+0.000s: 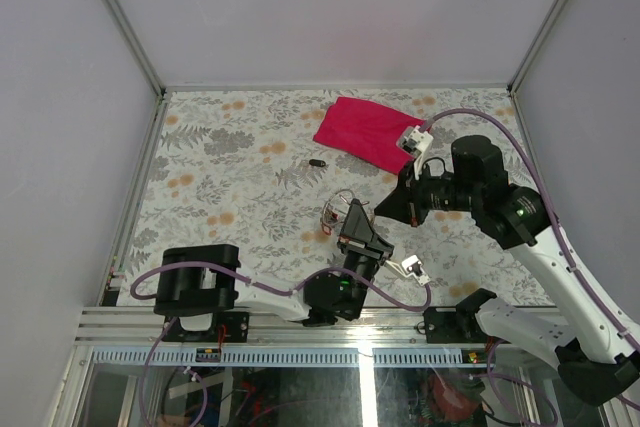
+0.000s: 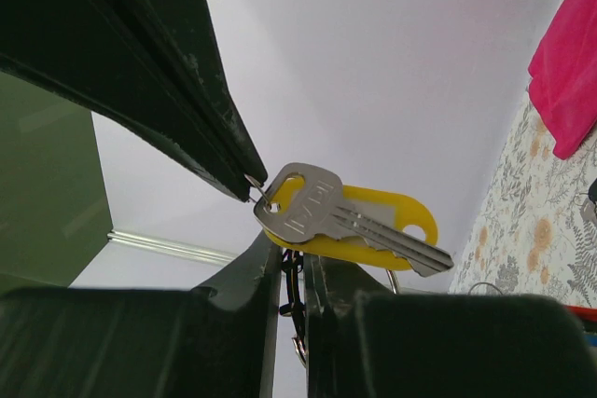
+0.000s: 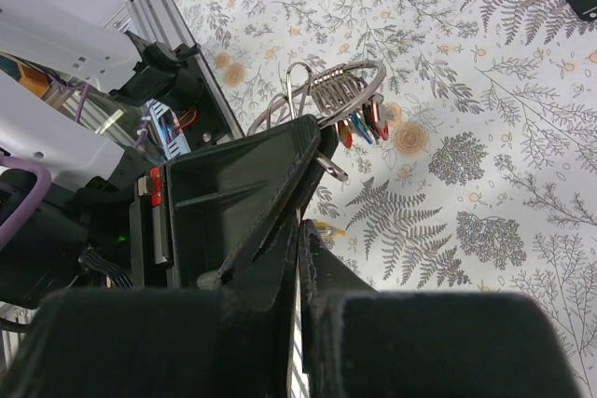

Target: Put the keys on the keyring

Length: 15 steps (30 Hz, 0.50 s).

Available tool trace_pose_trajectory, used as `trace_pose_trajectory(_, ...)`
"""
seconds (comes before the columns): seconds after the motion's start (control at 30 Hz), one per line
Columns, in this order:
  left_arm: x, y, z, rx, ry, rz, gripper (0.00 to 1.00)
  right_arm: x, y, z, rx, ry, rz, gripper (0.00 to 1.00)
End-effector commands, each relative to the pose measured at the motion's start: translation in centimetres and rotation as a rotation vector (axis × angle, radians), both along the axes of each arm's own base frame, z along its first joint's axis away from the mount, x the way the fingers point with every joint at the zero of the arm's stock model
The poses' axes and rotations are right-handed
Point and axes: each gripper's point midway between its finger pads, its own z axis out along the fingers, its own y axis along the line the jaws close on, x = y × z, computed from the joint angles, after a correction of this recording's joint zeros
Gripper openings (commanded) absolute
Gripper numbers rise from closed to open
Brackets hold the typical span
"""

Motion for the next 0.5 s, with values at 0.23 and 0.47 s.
trace_pose_trajectory(0.23, -0.4, 0.0, 2.9, -0.013, -0.084, 0.0, 0.0, 0.7, 0.4, 1.6, 0.069, -0.021, -0.052, 0.0)
trace_pose_trajectory(0.47, -0.4, -0.1, 2.5, -0.01, -0.082, -0.005, 0.0, 1.4, 0.8, 1.9, 0.072, -0.018, -0.061, 0.0)
